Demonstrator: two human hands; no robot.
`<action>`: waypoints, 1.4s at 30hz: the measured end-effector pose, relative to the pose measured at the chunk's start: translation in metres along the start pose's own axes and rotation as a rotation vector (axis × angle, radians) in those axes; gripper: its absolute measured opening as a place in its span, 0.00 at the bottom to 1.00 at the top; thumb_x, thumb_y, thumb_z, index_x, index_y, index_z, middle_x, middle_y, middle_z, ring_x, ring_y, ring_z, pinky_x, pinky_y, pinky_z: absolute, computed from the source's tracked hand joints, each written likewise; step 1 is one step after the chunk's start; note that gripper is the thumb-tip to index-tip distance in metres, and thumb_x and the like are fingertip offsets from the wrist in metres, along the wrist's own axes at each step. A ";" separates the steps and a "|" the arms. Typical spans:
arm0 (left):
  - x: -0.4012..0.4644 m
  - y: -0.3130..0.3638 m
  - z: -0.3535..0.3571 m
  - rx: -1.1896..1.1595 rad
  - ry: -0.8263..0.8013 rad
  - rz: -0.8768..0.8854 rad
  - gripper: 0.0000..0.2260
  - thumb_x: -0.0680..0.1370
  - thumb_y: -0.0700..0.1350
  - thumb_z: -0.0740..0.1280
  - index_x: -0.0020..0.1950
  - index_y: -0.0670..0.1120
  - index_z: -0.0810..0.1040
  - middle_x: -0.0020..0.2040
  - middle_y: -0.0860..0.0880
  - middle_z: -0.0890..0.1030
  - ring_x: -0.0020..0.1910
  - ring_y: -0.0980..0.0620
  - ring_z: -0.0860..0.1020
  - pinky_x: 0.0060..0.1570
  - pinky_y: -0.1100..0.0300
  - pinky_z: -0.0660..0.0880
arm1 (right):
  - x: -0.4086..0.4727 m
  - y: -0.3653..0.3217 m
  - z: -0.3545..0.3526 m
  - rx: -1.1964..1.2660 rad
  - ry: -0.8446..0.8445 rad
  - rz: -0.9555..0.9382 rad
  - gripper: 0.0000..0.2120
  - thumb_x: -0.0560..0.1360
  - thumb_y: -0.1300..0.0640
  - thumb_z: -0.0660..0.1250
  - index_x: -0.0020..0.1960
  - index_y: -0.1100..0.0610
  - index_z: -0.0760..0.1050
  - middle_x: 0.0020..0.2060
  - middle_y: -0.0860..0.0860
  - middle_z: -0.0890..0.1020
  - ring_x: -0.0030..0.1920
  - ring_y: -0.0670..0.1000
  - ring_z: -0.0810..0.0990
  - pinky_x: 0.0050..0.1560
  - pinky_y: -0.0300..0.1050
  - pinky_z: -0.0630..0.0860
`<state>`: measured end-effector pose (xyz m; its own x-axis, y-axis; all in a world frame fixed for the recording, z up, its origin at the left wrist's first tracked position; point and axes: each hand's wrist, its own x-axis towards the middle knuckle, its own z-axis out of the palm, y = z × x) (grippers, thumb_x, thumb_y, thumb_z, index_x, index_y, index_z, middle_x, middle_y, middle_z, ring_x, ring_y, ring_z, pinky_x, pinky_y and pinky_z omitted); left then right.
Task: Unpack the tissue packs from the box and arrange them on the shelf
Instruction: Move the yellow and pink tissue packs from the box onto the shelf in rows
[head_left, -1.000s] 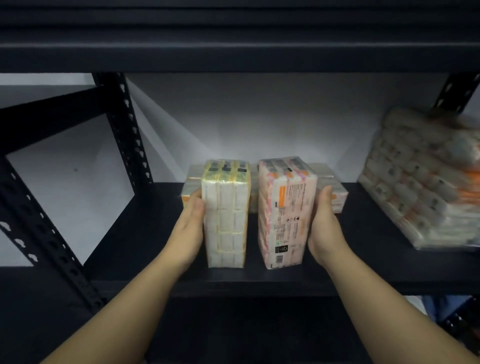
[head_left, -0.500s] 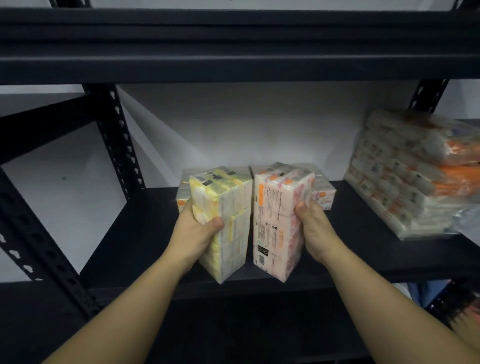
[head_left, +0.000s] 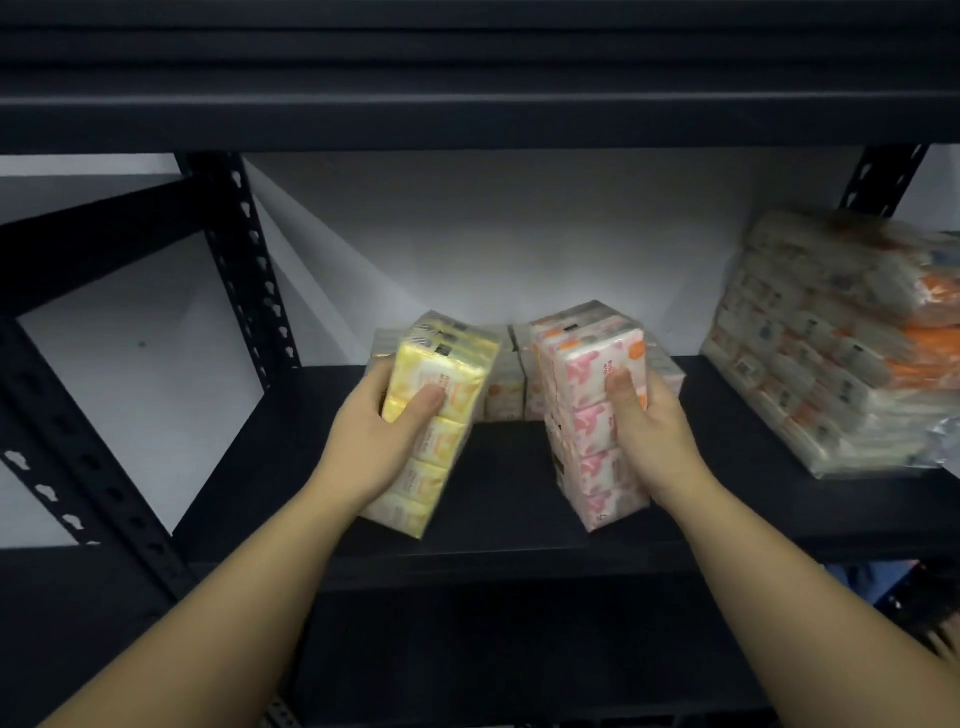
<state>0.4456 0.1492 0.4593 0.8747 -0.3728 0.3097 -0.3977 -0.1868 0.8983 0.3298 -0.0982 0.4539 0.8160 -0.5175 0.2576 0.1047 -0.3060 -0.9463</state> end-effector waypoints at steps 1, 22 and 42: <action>0.003 0.001 -0.003 0.053 -0.011 0.007 0.18 0.76 0.64 0.70 0.63 0.59 0.78 0.53 0.57 0.85 0.49 0.61 0.84 0.51 0.55 0.79 | 0.001 -0.002 -0.003 -0.057 0.005 -0.025 0.21 0.72 0.29 0.59 0.58 0.38 0.76 0.53 0.40 0.84 0.51 0.38 0.82 0.50 0.42 0.77; 0.007 -0.033 0.001 1.059 -0.351 0.161 0.45 0.66 0.81 0.63 0.80 0.64 0.62 0.69 0.52 0.72 0.66 0.48 0.73 0.66 0.48 0.70 | -0.002 0.030 -0.018 -1.173 -0.252 -0.147 0.47 0.64 0.17 0.62 0.77 0.37 0.65 0.63 0.46 0.74 0.65 0.52 0.72 0.69 0.52 0.67; 0.003 -0.037 -0.001 1.043 -0.352 0.185 0.45 0.66 0.82 0.61 0.79 0.64 0.61 0.66 0.54 0.72 0.64 0.51 0.73 0.66 0.51 0.69 | 0.051 0.047 -0.029 -1.195 -0.268 -0.240 0.48 0.61 0.19 0.68 0.77 0.38 0.68 0.60 0.45 0.70 0.62 0.51 0.67 0.64 0.52 0.63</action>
<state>0.4632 0.1561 0.4271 0.7164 -0.6797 0.1573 -0.6960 -0.7117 0.0947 0.3601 -0.1622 0.4278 0.9526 -0.2117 0.2187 -0.1999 -0.9769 -0.0750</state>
